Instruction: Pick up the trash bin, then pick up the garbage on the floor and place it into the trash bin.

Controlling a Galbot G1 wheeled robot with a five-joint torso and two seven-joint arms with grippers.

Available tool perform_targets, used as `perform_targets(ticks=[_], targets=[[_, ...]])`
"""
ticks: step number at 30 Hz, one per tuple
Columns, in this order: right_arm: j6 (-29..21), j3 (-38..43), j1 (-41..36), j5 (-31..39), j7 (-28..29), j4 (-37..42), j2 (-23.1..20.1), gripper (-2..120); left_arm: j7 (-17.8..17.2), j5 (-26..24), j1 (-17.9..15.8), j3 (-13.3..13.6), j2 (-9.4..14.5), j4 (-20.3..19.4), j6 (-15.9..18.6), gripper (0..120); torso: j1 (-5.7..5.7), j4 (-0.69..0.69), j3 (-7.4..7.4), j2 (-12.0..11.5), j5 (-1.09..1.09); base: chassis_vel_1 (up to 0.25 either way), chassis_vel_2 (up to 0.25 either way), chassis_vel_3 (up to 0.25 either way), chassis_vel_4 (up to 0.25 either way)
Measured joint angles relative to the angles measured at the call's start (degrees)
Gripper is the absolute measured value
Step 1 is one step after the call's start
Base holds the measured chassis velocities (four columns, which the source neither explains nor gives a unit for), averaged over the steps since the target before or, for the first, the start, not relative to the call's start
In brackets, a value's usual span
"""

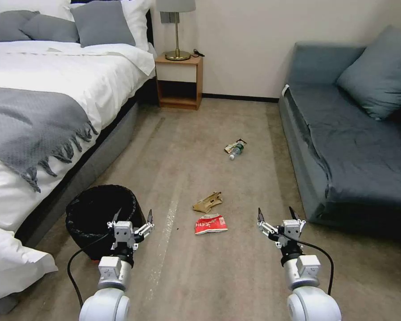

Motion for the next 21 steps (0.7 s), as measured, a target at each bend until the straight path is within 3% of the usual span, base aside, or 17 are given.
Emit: perform_targets(ticks=[21], targets=[[0.0, 0.0, 0.0, 0.0, 0.0, 0.0, 0.0, 100, 0.0, 0.0, 0.0, 0.0, 0.0, 0.0, 0.0, 100, 0.0, 0.0, 0.0, 0.0, 0.0, 0.0, 0.0, 0.0, 0.0]])
